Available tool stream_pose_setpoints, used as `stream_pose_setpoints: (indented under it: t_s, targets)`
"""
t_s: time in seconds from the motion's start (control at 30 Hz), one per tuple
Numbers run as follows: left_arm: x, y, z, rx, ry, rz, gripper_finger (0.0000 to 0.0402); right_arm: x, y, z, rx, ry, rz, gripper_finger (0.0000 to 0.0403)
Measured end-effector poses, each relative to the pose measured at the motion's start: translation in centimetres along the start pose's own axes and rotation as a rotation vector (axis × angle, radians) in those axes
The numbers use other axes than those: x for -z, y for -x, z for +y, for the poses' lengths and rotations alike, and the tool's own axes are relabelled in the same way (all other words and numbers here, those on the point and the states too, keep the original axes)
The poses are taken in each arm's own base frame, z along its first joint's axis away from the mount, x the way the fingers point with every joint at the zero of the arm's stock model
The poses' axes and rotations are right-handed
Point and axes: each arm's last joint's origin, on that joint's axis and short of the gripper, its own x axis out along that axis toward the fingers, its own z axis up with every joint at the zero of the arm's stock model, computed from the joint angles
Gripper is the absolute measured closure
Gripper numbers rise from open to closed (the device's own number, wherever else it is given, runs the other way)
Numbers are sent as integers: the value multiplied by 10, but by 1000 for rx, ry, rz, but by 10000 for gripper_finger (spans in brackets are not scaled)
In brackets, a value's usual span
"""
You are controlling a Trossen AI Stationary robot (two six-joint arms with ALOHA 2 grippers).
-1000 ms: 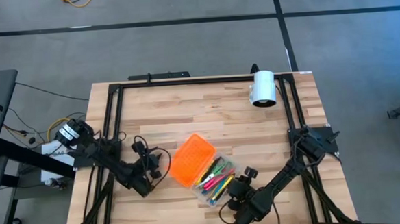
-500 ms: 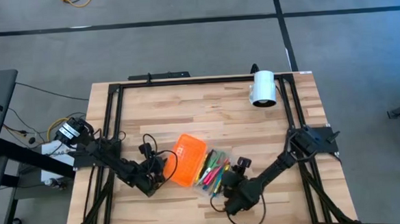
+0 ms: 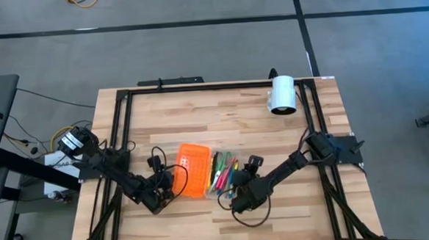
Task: Pick & place school supplies into a supply box
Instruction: Close the supply box
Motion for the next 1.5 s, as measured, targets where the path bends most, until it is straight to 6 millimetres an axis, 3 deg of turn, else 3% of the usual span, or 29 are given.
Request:
stream_pose_setpoints:
  t_s: [0.2, 0.83, 1.5]
  targets:
    - [2, 4, -3, 15, -5, -9, 245, 7, -9, -2, 6, -11, 6, 285]
    - [-2, 25, -3, 57, -47, -120, 244, 10, -8, 1, 28, 8, -24, 285]
    - [-7, 26, -5, 25, -65, -197, 244, 6, -10, 1, 36, 55, -54, 285]
